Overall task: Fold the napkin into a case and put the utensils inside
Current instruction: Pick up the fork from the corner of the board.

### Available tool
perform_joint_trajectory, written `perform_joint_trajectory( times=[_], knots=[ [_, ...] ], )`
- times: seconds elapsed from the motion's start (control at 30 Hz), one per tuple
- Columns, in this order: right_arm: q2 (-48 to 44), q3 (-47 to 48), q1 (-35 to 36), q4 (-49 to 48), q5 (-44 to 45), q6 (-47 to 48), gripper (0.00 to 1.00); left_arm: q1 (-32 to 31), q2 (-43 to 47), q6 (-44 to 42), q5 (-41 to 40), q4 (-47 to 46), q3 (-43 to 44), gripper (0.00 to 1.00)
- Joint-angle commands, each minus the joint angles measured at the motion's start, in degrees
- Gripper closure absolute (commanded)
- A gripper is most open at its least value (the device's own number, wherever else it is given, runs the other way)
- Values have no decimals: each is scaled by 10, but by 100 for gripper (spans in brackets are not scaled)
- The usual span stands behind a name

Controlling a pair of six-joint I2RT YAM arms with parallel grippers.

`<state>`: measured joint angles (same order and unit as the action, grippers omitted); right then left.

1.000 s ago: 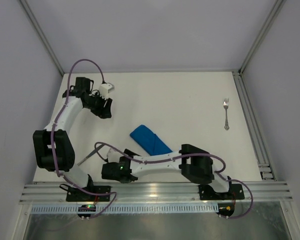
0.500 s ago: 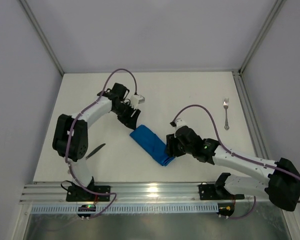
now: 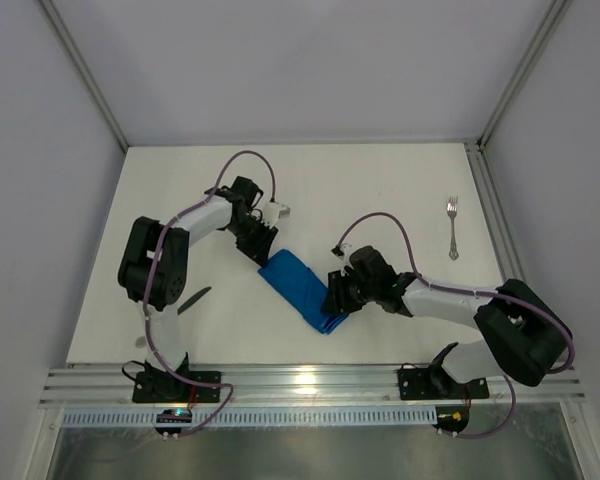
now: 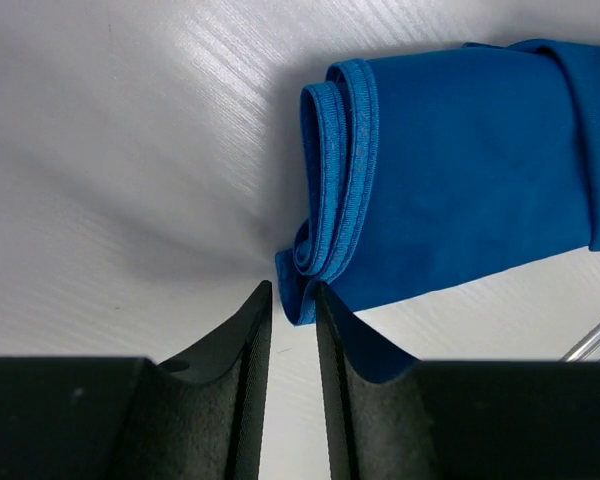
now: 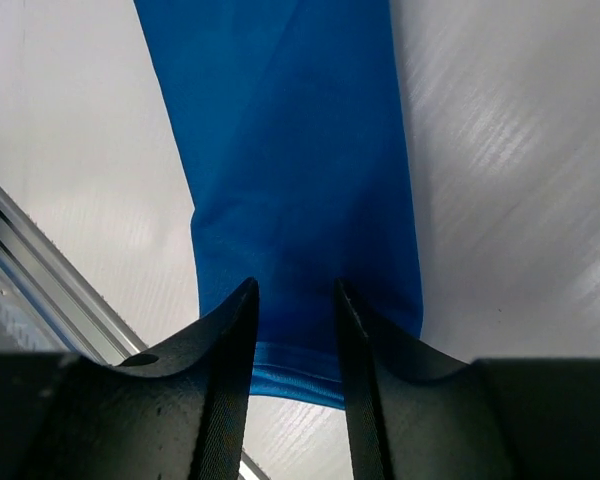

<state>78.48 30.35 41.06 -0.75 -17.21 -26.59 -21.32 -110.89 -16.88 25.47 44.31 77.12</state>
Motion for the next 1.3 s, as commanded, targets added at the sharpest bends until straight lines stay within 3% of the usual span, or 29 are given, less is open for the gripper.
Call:
perform_joint_trajectory(
  times=[0.0,0.2,0.4,0.53,0.57,0.67,0.73,0.77,0.8,0.83,0.87,0.9,1.03,1.27],
  knots=[
    [16,1,-3,-63,-35,10,61,0,-12,-1,-11,-20,-4,75],
    [55,28,-2,-65,-19,16,63,1,-4,-3,-66,-56,13,78],
    [78,101,17,-8,3,51,63,8,-7,-1,-76,-71,56,80],
    [30,118,17,16,25,48,58,9,-1,-14,-59,-78,69,66],
    [20,131,17,29,35,48,51,9,0,-13,-59,-75,72,59],
    [-27,174,3,96,111,59,43,15,24,1,-53,-68,91,54],
    [-67,192,-47,136,195,48,41,29,64,24,-52,-70,100,51],
    [-77,217,-70,148,216,42,32,35,79,30,-59,-71,102,49],
    [-85,230,-123,166,232,46,14,42,94,35,-67,-71,108,47],
    [-93,242,-153,175,248,51,4,56,123,36,-85,-58,114,42],
    [-93,270,-189,182,242,49,1,64,137,33,-94,-49,118,39],
    [-90,286,-266,198,229,56,1,73,152,27,-104,-39,121,37],
    [-22,368,-427,265,238,86,3,135,223,3,-144,7,99,26],
    [191,501,-561,351,216,146,36,254,269,-39,-106,62,5,27]
  ],
)
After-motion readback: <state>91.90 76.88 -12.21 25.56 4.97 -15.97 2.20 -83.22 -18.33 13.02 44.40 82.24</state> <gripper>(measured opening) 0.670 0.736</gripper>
